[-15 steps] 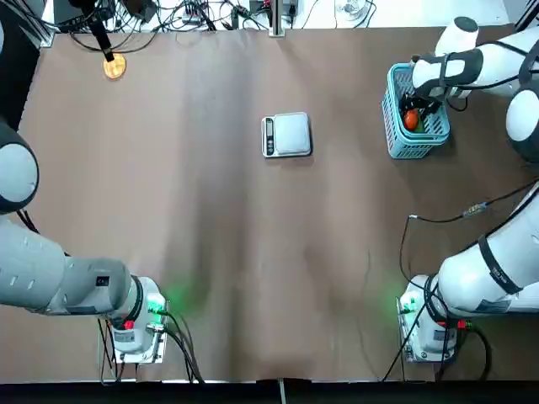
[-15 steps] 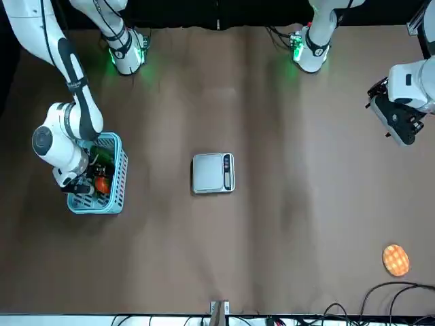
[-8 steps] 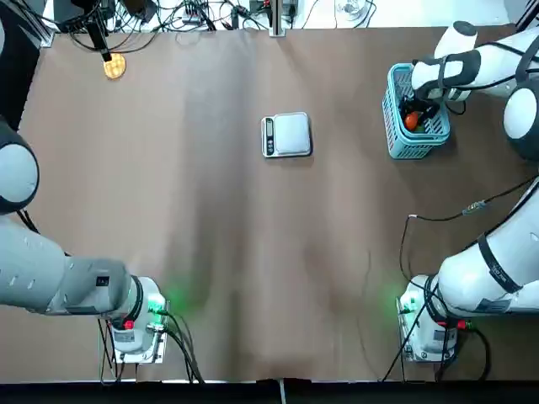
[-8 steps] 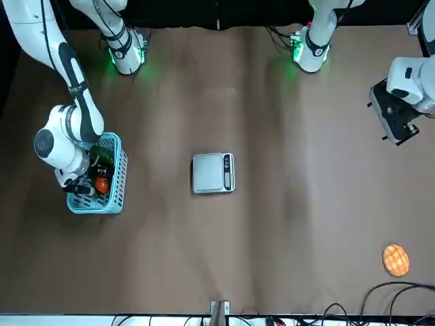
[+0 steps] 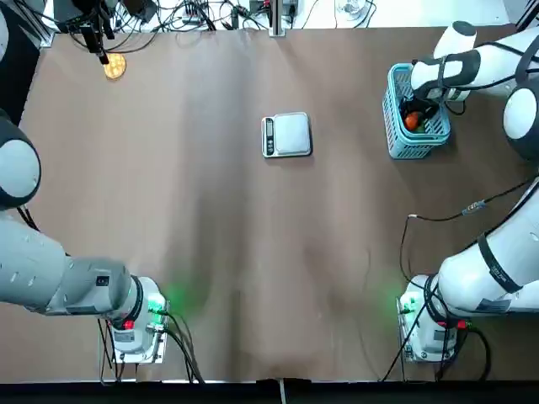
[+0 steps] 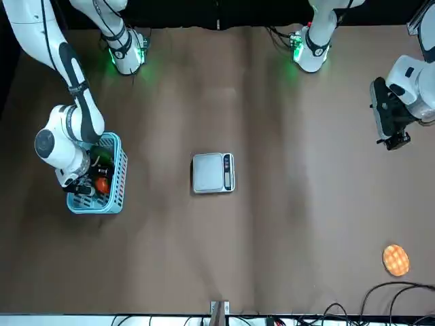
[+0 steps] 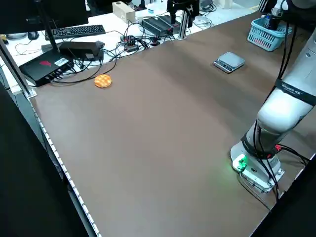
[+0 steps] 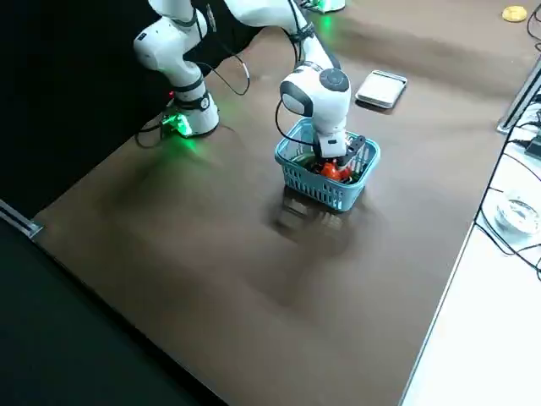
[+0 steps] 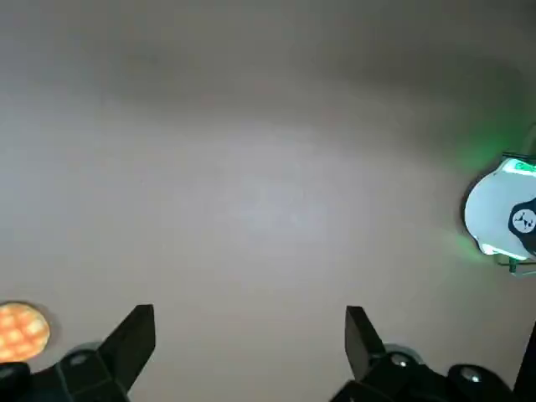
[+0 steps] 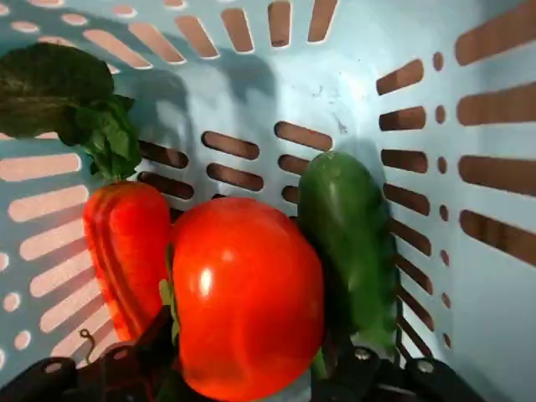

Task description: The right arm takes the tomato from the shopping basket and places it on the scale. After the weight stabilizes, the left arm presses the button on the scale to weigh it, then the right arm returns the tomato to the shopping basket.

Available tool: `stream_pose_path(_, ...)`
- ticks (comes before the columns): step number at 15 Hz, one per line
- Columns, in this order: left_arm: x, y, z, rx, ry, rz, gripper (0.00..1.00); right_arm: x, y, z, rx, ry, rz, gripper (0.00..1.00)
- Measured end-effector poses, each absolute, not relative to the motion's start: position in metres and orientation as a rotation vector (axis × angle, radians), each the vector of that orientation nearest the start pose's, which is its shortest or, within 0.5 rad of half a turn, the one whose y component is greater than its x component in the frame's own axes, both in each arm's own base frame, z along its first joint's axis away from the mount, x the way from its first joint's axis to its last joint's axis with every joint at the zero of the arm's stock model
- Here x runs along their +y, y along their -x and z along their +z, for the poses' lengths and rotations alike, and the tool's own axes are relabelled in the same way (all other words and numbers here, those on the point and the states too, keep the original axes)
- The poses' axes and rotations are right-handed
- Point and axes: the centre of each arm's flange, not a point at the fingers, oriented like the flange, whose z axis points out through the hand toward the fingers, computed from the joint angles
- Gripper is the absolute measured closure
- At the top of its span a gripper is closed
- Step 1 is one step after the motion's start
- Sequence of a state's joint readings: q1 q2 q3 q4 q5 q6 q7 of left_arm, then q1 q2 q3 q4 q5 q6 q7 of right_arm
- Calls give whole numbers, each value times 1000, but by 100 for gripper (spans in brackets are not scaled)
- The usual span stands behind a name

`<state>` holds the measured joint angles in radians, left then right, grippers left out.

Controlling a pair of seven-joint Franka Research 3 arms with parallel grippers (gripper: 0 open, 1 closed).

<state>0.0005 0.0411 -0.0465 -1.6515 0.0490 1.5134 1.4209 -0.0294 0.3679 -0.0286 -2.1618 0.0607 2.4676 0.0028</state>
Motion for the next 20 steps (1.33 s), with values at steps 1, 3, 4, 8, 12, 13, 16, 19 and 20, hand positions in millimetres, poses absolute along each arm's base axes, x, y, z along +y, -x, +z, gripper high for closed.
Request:
stream_pose_path(1, -20, -555, 557, 2164, 2376, 272, 0, -33, -559, 219, 168, 3108, 95, 26)
stream_pose_path(3, -20, -557, 552, 2181, 2371, 282, 0, -33, -560, 220, 168, 3108, 98, 26)
stream_pose_path(4, -20, -558, 548, 2199, 2361, 288, 0, -33, -560, 221, 168, 3107, 102, 26)
stream_pose_path(8, -25, -564, 536, 2280, 2302, 300, 0, -33, -570, 251, 164, 3103, 93, 26)
stream_pose_path(12, -32, -566, 531, 2322, 2271, 300, 0, -30, -571, 309, 138, 3092, 139, 26)
stream_pose_path(13, -34, -566, 531, 2331, 2275, 290, 0, -28, -570, 324, 128, 3092, 128, 26)
stream_pose_path(16, -33, -567, 528, 2359, 2274, 276, 0, -17, -567, 386, 84, 3085, 138, 26)
stream_pose_path(19, -34, -568, 525, 2408, 2232, 276, 0, 23, -572, 413, -18, 3079, 101, 26)
stream_pose_path(20, -34, -568, 525, 2431, 2210, 275, 0, 44, -572, 416, -50, 3057, 90, 26)
